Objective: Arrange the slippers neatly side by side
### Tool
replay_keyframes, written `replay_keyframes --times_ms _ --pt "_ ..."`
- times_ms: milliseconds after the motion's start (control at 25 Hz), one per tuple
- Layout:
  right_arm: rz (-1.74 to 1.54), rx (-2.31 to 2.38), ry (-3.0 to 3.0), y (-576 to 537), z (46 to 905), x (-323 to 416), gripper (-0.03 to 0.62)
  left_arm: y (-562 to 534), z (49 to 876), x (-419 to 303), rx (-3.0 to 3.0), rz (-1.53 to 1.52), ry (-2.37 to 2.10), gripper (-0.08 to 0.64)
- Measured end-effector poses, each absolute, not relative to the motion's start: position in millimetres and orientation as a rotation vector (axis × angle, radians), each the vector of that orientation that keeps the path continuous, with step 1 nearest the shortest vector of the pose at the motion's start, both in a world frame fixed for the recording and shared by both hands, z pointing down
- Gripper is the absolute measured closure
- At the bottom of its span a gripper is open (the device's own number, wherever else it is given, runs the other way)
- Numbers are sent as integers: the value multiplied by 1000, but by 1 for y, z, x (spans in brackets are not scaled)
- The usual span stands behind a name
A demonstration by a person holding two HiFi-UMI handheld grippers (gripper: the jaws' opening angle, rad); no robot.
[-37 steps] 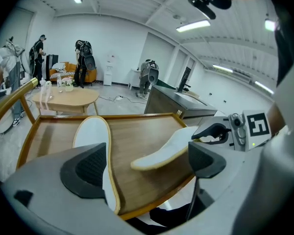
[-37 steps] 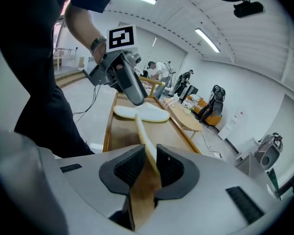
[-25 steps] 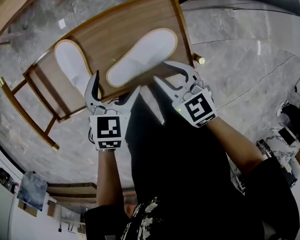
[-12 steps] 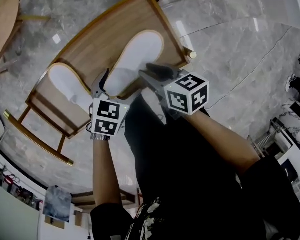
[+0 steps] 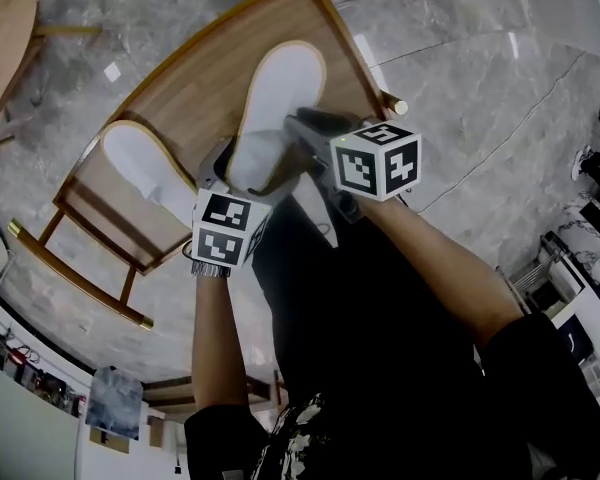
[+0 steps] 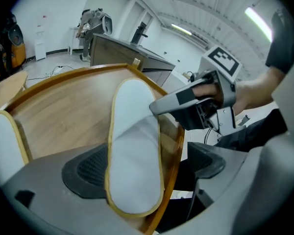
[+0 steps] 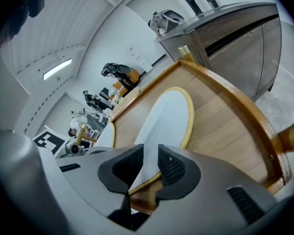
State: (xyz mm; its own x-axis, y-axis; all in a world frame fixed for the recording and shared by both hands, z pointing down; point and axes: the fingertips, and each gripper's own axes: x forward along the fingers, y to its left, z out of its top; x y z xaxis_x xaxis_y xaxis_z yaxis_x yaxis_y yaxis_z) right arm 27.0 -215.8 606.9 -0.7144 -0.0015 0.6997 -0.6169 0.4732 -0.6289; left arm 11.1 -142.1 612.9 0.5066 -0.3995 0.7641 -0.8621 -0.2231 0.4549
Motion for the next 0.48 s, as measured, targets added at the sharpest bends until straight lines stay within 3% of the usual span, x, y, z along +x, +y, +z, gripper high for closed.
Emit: replay_keyframes --times_ms 480 --pt "1005 277 -2108 -211 614 -28 534 -132 611 -23 1653 519 -1285 83"
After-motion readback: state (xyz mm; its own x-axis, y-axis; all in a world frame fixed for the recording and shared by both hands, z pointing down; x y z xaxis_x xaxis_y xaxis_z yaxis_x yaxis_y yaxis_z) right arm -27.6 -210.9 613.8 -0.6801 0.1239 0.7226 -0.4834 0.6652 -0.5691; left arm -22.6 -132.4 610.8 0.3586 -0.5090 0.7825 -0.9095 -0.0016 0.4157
